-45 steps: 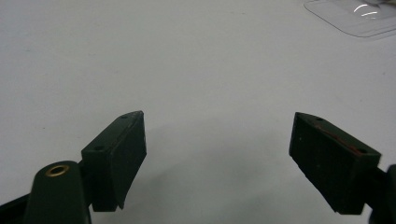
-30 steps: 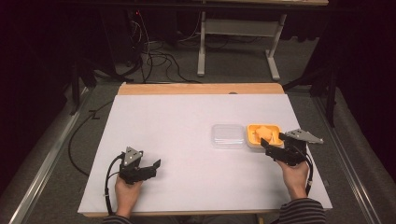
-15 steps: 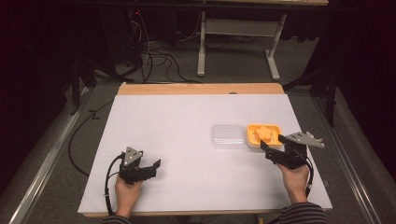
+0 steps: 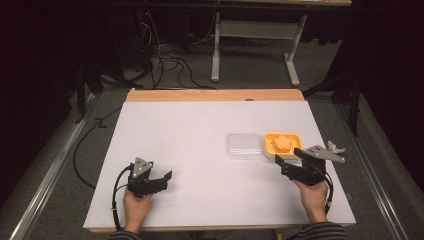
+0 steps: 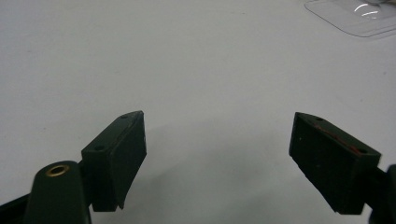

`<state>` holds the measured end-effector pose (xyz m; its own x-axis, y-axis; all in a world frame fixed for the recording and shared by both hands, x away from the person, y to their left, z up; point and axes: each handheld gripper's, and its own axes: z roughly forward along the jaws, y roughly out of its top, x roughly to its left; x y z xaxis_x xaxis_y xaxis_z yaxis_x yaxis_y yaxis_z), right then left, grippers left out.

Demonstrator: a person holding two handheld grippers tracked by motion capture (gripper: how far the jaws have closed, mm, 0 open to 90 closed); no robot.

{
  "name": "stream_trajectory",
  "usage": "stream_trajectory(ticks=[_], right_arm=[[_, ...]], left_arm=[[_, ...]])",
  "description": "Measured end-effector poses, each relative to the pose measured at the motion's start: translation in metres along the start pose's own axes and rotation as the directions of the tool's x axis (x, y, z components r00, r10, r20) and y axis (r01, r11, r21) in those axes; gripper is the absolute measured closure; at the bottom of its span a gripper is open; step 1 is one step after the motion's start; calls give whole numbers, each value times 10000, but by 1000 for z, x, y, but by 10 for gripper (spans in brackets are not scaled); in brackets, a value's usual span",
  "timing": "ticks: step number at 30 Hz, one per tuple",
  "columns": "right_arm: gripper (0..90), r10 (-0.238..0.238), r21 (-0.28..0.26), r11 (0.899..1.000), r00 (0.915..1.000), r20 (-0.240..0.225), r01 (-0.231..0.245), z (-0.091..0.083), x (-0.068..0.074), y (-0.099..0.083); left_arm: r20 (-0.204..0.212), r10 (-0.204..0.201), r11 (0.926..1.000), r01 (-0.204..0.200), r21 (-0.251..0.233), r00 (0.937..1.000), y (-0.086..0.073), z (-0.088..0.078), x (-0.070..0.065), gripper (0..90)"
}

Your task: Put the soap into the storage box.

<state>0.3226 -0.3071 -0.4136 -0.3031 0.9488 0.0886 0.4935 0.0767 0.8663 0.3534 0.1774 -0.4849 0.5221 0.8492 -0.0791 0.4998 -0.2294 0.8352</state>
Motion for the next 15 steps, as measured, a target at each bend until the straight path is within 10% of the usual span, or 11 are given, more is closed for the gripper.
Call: stream_trajectory(ticks=[15], right_arm=[[232,-97,143,9998,9997,-229,100,3,9,-11]], left_arm=[[2,6,10000,-6,-7,10000,0,0,0,194]])
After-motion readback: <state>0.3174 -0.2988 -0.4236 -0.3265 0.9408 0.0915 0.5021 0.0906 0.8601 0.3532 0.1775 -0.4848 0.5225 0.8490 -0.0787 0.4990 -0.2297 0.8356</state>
